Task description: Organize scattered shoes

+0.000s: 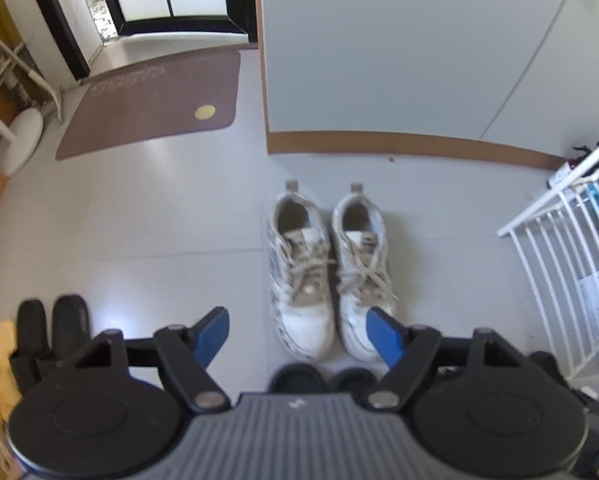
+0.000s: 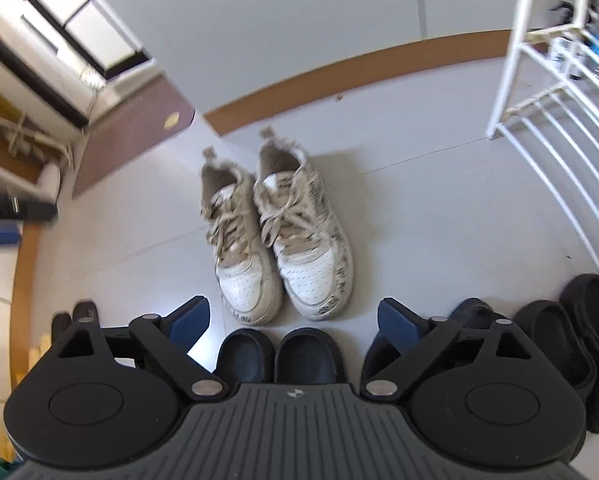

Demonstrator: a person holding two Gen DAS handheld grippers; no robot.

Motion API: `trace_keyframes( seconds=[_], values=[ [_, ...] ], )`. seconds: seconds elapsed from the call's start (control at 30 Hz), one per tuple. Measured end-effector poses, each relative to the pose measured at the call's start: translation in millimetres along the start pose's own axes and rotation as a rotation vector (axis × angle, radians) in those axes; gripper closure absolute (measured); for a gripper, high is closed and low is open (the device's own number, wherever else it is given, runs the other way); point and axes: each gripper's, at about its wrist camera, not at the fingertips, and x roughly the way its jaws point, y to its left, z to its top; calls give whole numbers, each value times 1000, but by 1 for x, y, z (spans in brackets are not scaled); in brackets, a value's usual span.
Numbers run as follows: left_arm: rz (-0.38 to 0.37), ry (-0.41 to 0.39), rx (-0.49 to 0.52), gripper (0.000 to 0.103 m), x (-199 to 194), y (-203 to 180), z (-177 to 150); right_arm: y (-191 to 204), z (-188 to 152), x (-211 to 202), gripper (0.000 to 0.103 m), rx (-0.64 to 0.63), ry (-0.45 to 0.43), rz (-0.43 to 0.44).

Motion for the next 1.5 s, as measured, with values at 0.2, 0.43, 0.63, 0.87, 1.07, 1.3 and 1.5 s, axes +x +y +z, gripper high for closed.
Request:
trace_keyframes(
  seconds=[0.2, 0.43, 0.63, 0.87, 1.07, 1.3, 1.5],
  values=[
    [-40, -30, -12, 24, -30, -15, -37, -21, -15, -35, 2, 3, -24, -3],
    [-98, -56, -24, 21, -73, -27, -79, -38, -35, -85, 0, -32, -63, 28],
    [-112, -83, -64, 20, -109, -25, -108, -50, -60, -126, 0, -127, -105, 12],
    [-86, -136, -19, 6, -134, -27, -141, -65, -90, -161, 0, -158, -160, -70],
    [-140, -135, 33, 5, -122, -23, -179, -60, -123, -176, 0, -214, -167, -87],
    [-174, -141, 23, 5, -92, -7, -197, -67, -154, -180, 0, -174, -181, -94],
    [-200, -122, 71, 5, -77, 4, -212, -79, -176, -190, 0, -81, -195, -183]
  ],
)
